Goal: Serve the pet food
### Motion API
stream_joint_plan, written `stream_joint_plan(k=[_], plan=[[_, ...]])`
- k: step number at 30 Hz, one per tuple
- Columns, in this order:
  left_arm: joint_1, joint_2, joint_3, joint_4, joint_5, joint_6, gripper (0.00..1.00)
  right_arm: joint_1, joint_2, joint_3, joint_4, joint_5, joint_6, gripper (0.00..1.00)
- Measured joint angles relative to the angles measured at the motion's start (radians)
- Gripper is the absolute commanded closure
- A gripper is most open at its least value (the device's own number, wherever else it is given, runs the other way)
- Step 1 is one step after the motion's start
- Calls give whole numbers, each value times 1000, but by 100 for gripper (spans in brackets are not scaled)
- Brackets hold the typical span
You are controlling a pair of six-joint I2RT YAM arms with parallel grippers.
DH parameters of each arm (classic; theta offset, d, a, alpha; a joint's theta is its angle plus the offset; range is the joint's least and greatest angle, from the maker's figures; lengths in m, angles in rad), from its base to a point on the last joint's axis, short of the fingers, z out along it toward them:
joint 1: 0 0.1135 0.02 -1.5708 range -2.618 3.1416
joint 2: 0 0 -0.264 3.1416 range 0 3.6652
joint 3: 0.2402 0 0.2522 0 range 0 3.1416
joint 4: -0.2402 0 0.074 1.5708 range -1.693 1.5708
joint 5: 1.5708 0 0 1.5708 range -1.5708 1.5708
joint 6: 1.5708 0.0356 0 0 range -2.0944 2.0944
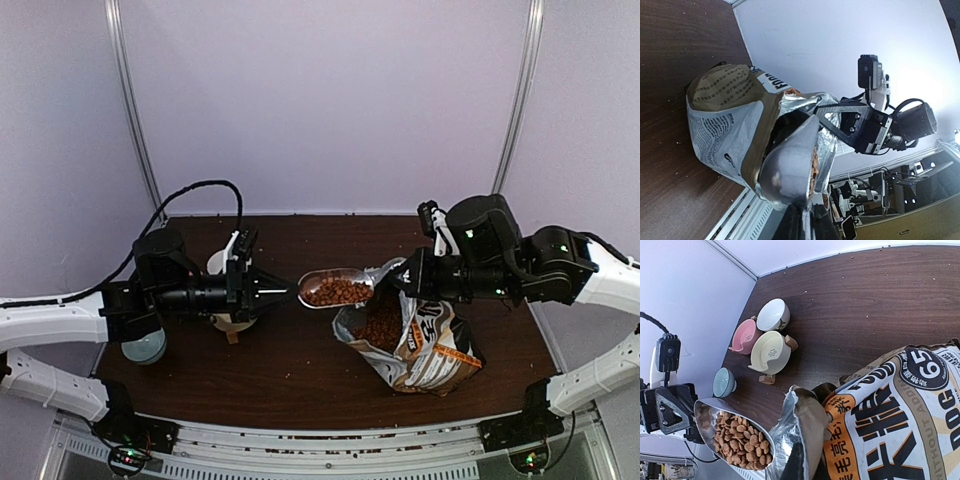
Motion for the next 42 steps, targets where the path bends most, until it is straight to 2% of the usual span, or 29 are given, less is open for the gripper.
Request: stream_joint_plan(k=[12,21,30,42], plan=[[0,5,0,36,20,-44,100,0,0,7,-12,10,0,100],[29,-45,-3,26,-32,-84,100,0,0,9,-17,14,0,100],[214,-161,-78,-41,-34,-106,100,0,0,13,-27,17,0,100],[632,-367,-197,-251,74,-68,100,0,0,19,-38,21,0,100]])
